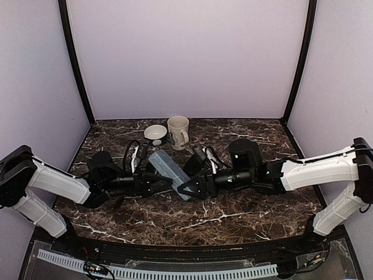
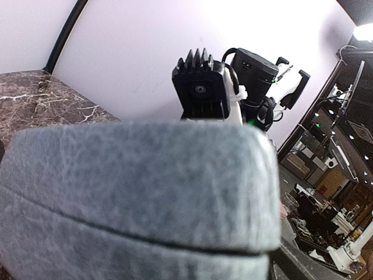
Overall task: Organize the sunglasses
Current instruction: Pass from the right arm to the left
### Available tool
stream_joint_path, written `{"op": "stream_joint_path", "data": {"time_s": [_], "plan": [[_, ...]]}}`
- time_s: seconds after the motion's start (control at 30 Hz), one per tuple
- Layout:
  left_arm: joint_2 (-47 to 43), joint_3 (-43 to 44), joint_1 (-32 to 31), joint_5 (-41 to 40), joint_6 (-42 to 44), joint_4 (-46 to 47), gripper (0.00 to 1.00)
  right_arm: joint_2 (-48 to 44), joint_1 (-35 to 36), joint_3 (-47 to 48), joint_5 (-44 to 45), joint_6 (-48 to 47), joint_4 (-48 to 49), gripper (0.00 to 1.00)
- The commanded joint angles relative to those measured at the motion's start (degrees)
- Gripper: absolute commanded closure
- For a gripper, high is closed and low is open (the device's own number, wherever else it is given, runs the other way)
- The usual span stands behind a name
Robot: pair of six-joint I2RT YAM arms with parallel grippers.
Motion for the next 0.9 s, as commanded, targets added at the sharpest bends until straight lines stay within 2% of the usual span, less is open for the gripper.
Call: {"op": "stream_joint_path", "data": {"time_s": [0.0,0.17,0.3,0.87], "plan": [[-1.24,0.76,-0.08,5.11,-1.04,6.08,0.09,-0.93,-0.6,-0.67,-0.85,0.48,7.84,0.82],[-2.24,1.03,-0.08,5.53,-0.71,5.81,0.18,-0.29,-0.75,-1.01,-0.85,0.48,9.79,0.82],[-2.56,0.91,-0.08,5.56,-0.84,6.11,0.19,0.2,-0.75,-1.35,-0.85,0.48,11.09,0.82],[-3.86,0.77,-0.08,4.64,-0.47,6.5,0.11,1.47,-0.75,-2.05,-0.85,0.48,12.27,0.82]]}}
